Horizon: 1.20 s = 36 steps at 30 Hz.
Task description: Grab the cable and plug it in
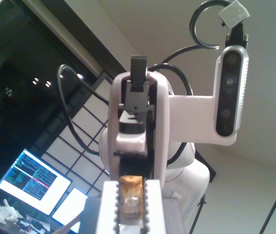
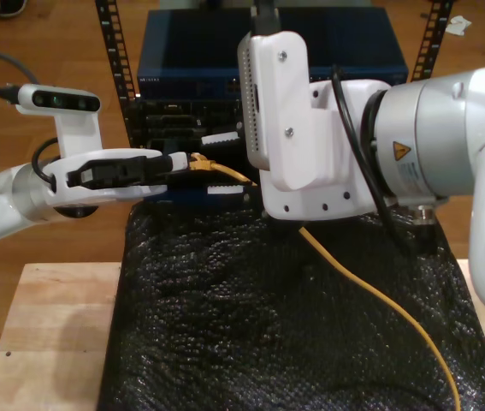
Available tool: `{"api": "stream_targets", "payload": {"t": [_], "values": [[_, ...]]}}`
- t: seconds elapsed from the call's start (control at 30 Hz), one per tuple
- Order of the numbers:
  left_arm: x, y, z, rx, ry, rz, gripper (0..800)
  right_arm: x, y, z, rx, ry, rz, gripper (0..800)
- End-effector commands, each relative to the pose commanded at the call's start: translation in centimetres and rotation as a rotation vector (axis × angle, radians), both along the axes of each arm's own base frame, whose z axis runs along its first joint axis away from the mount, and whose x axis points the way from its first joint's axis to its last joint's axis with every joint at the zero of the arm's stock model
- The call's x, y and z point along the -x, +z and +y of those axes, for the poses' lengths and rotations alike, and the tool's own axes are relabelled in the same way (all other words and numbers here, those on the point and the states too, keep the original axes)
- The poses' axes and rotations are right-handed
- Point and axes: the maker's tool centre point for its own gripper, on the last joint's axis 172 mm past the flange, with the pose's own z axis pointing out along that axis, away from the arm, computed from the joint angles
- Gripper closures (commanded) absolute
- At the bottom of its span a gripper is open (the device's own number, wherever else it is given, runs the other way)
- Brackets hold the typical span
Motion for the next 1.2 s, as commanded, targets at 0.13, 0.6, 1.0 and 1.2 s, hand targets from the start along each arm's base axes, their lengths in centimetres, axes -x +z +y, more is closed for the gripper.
{"api": "stream_targets", "payload": {"t": [0.13,0.6,1.0,1.2], "values": [[0.03,-0.02,0.0,-0.001,-0.001,0.0,770,-0.01,0.05,0.06,-0.001,0.001,-0.001,445],[0.14,-0.02,-0.26,-0.001,-0.009,0.0,770,0.04,-0.03,0.26,0.0,0.003,0.001,504],[0.14,-0.02,-0.26,-0.001,-0.009,0.0,770,0.01,0.0,0.25,-0.001,0.002,0.002,662],[0.17,-0.05,-0.27,-0.002,-0.01,0.001,770,0.04,-0.03,0.23,-0.002,0.001,0.003,755]]}}
